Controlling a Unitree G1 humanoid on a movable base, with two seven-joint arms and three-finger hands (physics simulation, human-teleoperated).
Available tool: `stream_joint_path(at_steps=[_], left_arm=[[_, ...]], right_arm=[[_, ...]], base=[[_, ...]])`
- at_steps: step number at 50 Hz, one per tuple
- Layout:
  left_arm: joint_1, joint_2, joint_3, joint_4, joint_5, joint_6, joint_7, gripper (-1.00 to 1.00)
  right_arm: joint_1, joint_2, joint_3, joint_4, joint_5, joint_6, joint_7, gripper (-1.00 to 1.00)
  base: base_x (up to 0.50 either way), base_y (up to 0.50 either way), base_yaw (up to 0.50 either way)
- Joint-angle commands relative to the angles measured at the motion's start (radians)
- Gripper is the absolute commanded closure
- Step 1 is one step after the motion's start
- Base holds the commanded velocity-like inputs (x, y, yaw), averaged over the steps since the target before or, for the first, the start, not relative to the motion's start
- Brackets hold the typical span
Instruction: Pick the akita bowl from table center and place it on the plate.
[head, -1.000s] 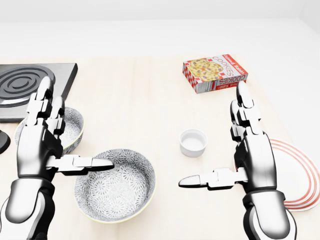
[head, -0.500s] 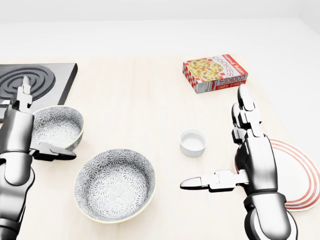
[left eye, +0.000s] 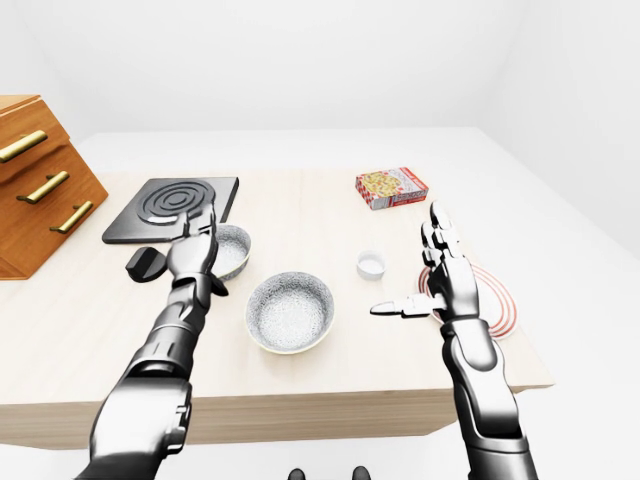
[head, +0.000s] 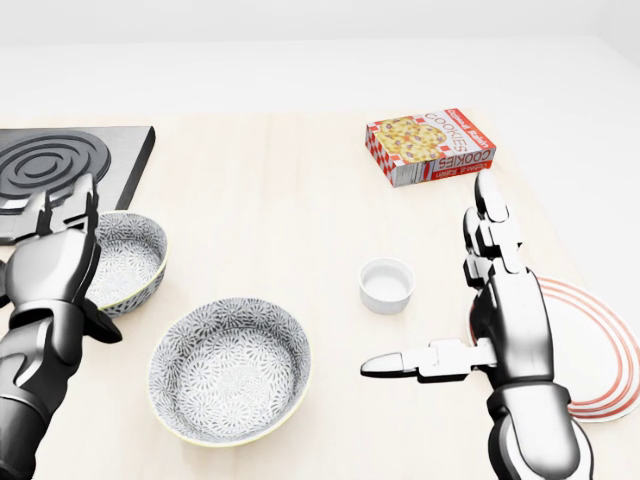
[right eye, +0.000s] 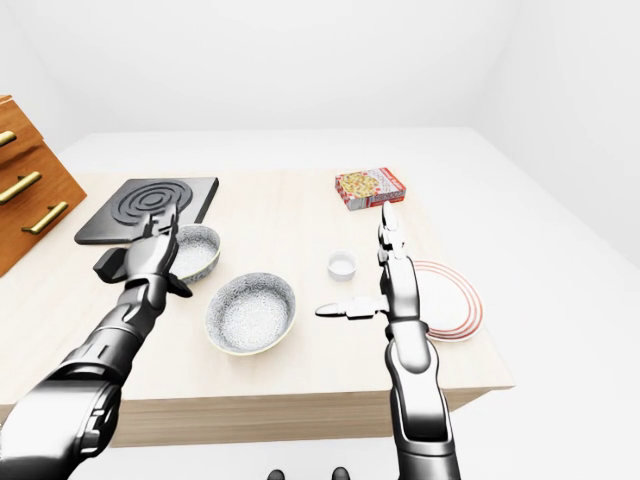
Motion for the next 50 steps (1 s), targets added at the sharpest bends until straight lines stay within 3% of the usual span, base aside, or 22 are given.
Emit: stream_joint_path(at_steps=[1, 26, 28, 33, 34, 36, 40, 43, 44, 50], left_arm=[[-0.073, -0.019, -0.036, 0.142, 0.133, 0.0, 0.034, -1.0], [-0.072, -0.061, -0.02, 0.194, 0.134, 0.0, -0.083, -1.0], [-0.069, -0.06, -0.02, 0.196, 0.138, 0.0, -0.088, -0.8], [-0.064, -0.058, -0.025, 0.198, 0.159, 0.0, -0.097, -0.74], [-0.062, -0.058, -0.025, 0.199, 0.162, 0.0, -0.106, -0.52], [-0.061, -0.057, -0.023, 0.199, 0.163, 0.0, -0.11, -0.39], [-0.058, -0.056, -0.021, 0.199, 0.165, 0.003, -0.118, 0.21], [-0.057, -0.056, -0.02, 0.199, 0.164, 0.009, -0.121, 0.52], [-0.056, -0.056, -0.019, 0.199, 0.163, 0.011, -0.122, 1.0], [-0.06, -0.054, -0.021, 0.197, 0.166, 0.016, -0.116, 1.0]], right_arm=[[-0.014, -0.001, -0.001, 0.021, 0.0, 0.0, -0.005, -1.0], [-0.003, -0.004, -0.007, 0.015, 0.004, 0.0, -0.003, -1.0], [-0.002, -0.004, -0.008, 0.012, 0.005, 0.0, -0.002, -1.0], [0.003, -0.005, -0.009, 0.005, 0.006, 0.0, 0.001, -1.0], [0.004, -0.004, -0.01, 0.004, 0.006, 0.0, 0.001, -1.0], [0.005, -0.004, -0.01, 0.002, 0.006, 0.0, 0.002, -1.0], [0.005, -0.003, -0.008, 0.003, 0.005, 0.0, 0.002, -1.0], [-0.001, -0.003, -0.007, 0.005, 0.004, 0.0, 0.0, -1.0], [-0.003, -0.003, -0.006, 0.004, 0.004, 0.0, 0.0, -1.0], [-0.016, -0.001, 0.0, 0.008, 0.0, 0.0, -0.004, -1.0]], base=[[0.0, 0.0, 0.0], [0.0, 0.0, 0.0], [0.0, 0.0, 0.0], [0.0, 0.0, 0.0], [0.0, 0.0, 0.0], [0.0, 0.0, 0.0], [0.0, 0.0, 0.0], [0.0, 0.0, 0.0], [0.0, 0.0, 0.0], [0.0, 0.0, 0.0]])
